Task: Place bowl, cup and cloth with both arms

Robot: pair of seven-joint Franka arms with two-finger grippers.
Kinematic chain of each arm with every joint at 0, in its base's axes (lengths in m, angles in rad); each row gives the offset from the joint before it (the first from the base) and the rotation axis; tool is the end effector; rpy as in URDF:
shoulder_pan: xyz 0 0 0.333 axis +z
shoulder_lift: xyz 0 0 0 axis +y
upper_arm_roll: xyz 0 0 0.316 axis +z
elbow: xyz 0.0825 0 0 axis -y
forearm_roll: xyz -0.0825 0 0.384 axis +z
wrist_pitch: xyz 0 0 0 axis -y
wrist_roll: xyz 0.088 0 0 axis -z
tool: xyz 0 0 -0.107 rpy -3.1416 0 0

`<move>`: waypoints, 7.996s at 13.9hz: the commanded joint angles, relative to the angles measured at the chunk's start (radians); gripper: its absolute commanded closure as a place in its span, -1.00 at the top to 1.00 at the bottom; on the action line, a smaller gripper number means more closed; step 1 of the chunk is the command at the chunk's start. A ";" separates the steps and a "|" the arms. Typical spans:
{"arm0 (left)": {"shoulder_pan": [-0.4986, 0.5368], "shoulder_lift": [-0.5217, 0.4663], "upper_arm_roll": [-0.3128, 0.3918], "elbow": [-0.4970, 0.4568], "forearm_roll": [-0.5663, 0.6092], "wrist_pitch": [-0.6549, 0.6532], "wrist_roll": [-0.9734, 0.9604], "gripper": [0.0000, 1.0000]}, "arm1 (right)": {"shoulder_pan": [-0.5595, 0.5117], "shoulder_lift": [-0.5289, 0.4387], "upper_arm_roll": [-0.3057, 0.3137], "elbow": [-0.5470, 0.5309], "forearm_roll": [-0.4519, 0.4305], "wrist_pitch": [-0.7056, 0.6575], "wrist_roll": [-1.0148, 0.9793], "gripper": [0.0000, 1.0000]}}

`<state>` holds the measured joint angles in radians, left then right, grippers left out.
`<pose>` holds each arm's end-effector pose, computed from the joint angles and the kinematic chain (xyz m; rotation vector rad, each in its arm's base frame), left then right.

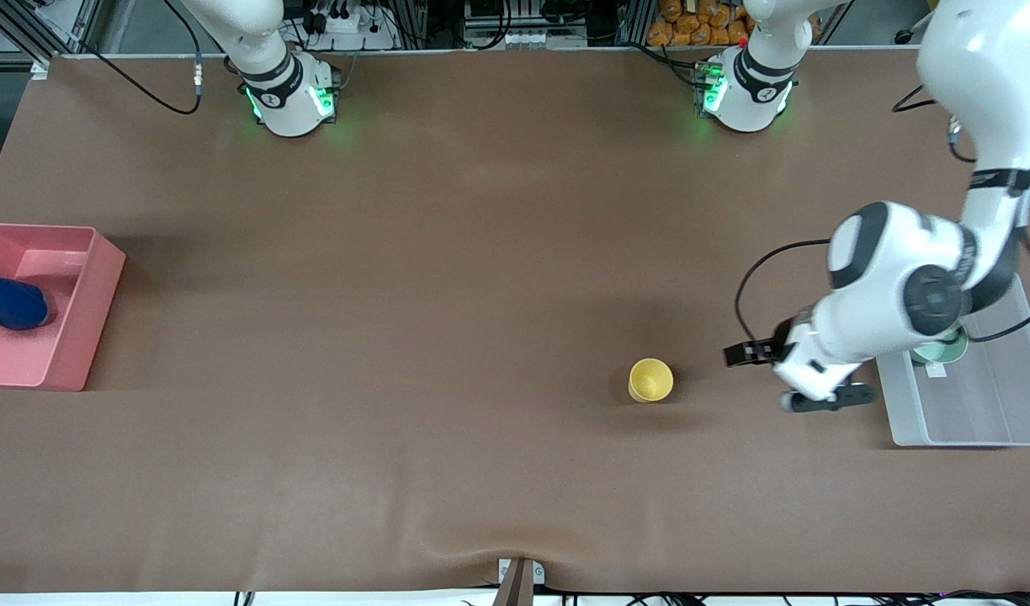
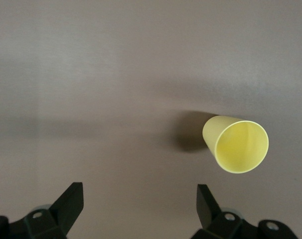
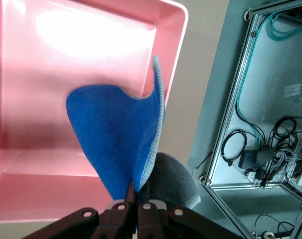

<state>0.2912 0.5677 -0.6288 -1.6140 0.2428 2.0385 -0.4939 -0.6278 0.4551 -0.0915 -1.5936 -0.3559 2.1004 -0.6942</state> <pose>0.6575 -0.1563 0.3421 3.0468 0.1728 -0.1061 0.5110 -0.4588 0.3793 2.8200 0.2244 -0.2707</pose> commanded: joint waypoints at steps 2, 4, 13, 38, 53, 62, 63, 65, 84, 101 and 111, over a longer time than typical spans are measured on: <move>-0.055 0.095 0.003 0.019 0.075 0.064 -0.083 1.00 | -0.026 0.068 0.019 0.012 -0.006 0.087 -0.011 -1.00; -0.072 0.119 0.003 0.019 0.076 0.092 -0.094 1.00 | -0.026 0.105 0.021 0.012 0.001 0.136 -0.010 -1.00; -0.198 0.167 0.116 0.022 0.076 0.230 -0.164 0.52 | -0.018 0.217 0.022 0.011 0.048 0.145 -0.011 -0.30; 0.321 -0.025 0.144 0.200 0.165 -0.138 0.368 -1.00 | 0.494 -0.294 0.190 0.009 0.257 -0.539 0.662 1.00; 0.375 0.208 0.186 0.187 0.248 0.196 0.434 -1.00 | 0.528 -0.509 0.110 0.038 0.380 -0.706 0.840 1.00; 0.382 0.181 0.186 0.190 0.299 0.189 0.443 1.00 | 0.484 -0.516 0.113 0.077 0.449 -0.732 0.749 1.00; 0.382 0.172 0.186 0.190 0.299 0.183 0.443 1.00 | 0.487 -0.510 0.114 0.089 0.449 -0.735 0.748 1.00; 0.384 0.149 0.186 0.190 0.294 0.164 0.443 1.00 | 0.496 -0.512 0.116 0.098 0.445 -0.738 0.760 1.00; -0.151 -0.138 0.558 0.189 -0.123 -0.184 0.312 1.00 | 0.497 -0.504 0.116 0.123 0.371 -0.744 0.762 1.00; -0.385 -0.623 0.649 -0.084 -0.217 -0.432 0.331 1.00 | 0.497 -0.504 0.115 0.123 0.374 -0.751 0.763 1.00; -0.385 -0.588 0.687 0.014 -0.273 -0.422 0.500 1.00 | 0.499 -0.504 0.116 0.123 0.376 -0.751 0.763 1.00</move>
<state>-0.0871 -0.0322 0.0526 -1.6293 -0.0022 1.6232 -0.0174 -0.1280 -0.0497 0.0204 -1.4822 0.0254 1.3617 0.0666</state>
